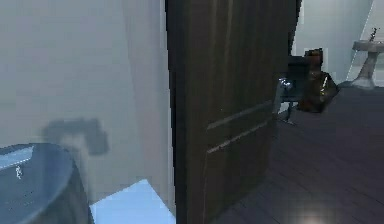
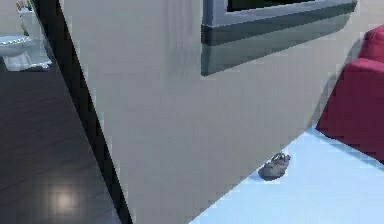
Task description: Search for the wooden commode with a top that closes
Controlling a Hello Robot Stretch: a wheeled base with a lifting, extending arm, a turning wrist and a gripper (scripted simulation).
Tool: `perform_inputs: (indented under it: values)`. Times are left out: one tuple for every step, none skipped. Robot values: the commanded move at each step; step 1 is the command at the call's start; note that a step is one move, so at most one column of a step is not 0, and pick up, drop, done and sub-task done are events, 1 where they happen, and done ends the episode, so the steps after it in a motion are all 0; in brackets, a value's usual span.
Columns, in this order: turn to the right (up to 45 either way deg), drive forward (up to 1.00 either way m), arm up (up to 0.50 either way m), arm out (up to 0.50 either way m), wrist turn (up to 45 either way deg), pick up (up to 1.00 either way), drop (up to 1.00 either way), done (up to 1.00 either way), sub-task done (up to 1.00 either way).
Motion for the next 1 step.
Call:
perform_inputs:
  values:
    - [0.0,0.20,0.00,0.00,0.0,0.00,0.00,0.00,0.00]
